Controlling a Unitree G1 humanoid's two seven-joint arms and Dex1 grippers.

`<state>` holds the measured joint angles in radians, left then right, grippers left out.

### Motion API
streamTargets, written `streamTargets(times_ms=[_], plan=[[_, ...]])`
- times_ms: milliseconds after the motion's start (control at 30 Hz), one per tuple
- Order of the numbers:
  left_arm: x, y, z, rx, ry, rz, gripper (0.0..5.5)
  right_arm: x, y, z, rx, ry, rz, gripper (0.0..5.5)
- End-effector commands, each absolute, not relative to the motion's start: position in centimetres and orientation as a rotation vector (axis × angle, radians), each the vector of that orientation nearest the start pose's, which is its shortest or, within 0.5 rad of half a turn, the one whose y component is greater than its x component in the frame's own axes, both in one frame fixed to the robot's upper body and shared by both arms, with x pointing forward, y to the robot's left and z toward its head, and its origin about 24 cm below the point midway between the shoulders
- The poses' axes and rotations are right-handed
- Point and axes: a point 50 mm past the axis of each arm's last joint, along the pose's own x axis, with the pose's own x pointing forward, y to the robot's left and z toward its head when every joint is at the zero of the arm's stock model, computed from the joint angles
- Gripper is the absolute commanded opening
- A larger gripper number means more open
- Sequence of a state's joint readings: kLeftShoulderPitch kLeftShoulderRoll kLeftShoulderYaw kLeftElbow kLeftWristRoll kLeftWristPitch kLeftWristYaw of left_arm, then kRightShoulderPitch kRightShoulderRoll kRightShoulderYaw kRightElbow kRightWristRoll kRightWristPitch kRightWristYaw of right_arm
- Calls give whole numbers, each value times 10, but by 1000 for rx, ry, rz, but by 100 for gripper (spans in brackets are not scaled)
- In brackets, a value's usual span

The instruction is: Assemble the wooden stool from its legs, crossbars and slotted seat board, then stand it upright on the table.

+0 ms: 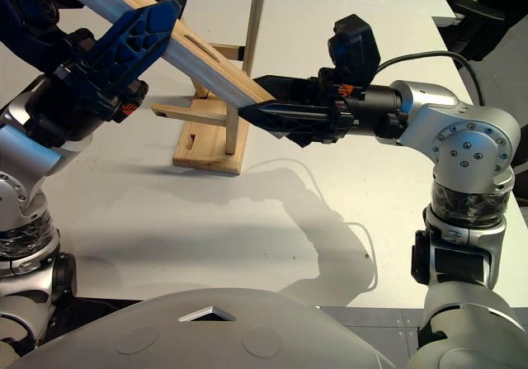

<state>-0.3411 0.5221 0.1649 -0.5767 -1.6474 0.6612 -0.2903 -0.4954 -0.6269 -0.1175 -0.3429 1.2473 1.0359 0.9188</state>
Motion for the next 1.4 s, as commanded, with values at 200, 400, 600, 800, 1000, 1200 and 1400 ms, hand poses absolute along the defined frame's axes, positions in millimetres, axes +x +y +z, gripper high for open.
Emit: streamTargets(times_ms=[200,400,600,800,1000,1200,1400], plan=[[221,156,248,-613,-343,-1147,209,242,-147,214,311,73,1534,267],[228,207,269,-363,-467,-961,207,258,-154,220,279,37,1396,307],[238,267,246,-39,-362,-738,207,270,-163,227,263,-45,1286,307],[250,273,186,-26,-239,-710,207,279,-162,222,245,-59,1238,307],[266,259,141,-96,-186,-704,207,284,-158,213,206,-42,1226,307],[258,252,111,-93,-86,-708,207,287,-157,205,190,-26,1212,307],[228,229,102,-163,-32,-793,205,286,-158,201,188,-22,1203,307]])
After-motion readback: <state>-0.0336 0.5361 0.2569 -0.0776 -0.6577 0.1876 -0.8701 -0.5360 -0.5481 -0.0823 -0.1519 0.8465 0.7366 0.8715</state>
